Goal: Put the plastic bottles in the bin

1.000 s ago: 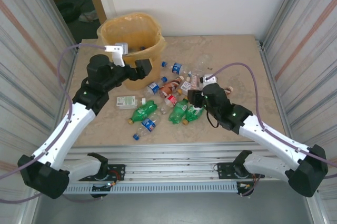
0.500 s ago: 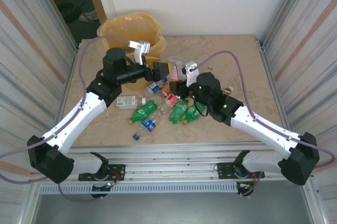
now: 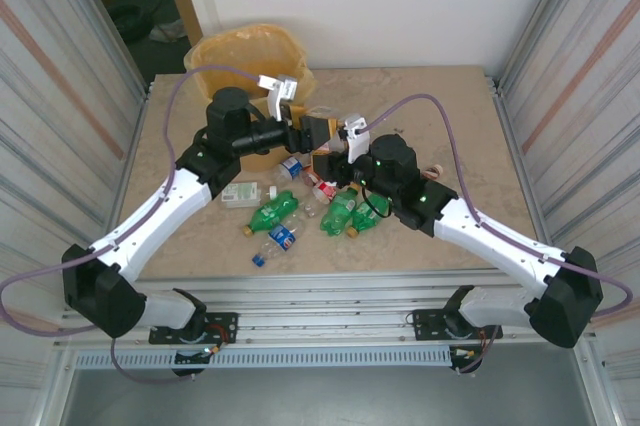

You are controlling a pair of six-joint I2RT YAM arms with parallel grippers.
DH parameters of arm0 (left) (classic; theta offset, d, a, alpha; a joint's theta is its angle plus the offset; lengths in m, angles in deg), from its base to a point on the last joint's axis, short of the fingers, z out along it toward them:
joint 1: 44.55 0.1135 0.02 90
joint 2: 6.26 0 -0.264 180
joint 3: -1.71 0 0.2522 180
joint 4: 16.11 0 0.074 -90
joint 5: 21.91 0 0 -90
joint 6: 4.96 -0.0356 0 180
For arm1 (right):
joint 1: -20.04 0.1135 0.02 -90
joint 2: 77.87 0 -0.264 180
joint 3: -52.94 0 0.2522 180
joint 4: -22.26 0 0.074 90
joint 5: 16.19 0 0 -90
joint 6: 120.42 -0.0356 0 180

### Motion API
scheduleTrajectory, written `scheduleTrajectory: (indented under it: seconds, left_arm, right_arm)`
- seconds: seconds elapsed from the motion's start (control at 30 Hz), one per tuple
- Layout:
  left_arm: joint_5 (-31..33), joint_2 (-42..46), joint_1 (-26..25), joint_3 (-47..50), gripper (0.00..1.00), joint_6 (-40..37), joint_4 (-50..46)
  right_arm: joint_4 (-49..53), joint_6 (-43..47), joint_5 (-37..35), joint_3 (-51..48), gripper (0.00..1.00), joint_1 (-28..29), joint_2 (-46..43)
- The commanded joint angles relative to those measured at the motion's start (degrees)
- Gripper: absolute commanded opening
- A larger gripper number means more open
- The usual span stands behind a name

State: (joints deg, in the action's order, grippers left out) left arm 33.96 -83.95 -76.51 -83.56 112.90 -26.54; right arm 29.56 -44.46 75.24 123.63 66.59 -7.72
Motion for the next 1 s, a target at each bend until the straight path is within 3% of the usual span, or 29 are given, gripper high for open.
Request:
scheduleTrajectory:
  seconds: [0.0,0.17,0.4,0.47,0.6,0.7,0.83,0.97]
  left_arm:
    - [-1.99,-0.58,-0.54,-2.14,0.84,0.88,2.02]
    - [-2.08,-1.15,-0.64,-2.32,0.60,1.16,1.78]
    - [0.39,-0.76,-0.61,-2.63,0.25,-0.52,-0.07]
    - [1.82,-0.39,-0.64,-3.46,0.21,-2.15,-1.97]
    - [5.24,0.24,-0.19,-5.71,0.14,-5.24,-4.94]
    - [6.01,-0.07,1.25,-8.29,0.11,-6.68,-6.86]
    - [6.41,-0.94,4.31,-12.78,0.10,-8.72,-9.13]
    - [8.41,-2.14,7.33,-18.55,0.10,-11.82,-11.59]
  right_arm:
    - [-2.50,1.61,0.82,2.68,0.35,0.43,0.28]
    - [-2.17,1.57,0.25,3.21,0.37,0.48,0.78]
    - [0.06,1.22,-2.37,3.09,0.53,0.48,0.54]
    - [0.90,1.04,-3.09,3.17,0.59,0.46,0.30]
    - [3.33,0.82,-3.92,3.02,0.83,0.48,-0.96]
    - [4.92,0.29,-5.14,2.59,0.94,0.46,-2.59]
    - [5.99,-0.26,-6.41,1.37,0.99,0.48,-5.79]
    - [8.04,-0.96,-9.62,0.10,0.99,0.48,-9.47]
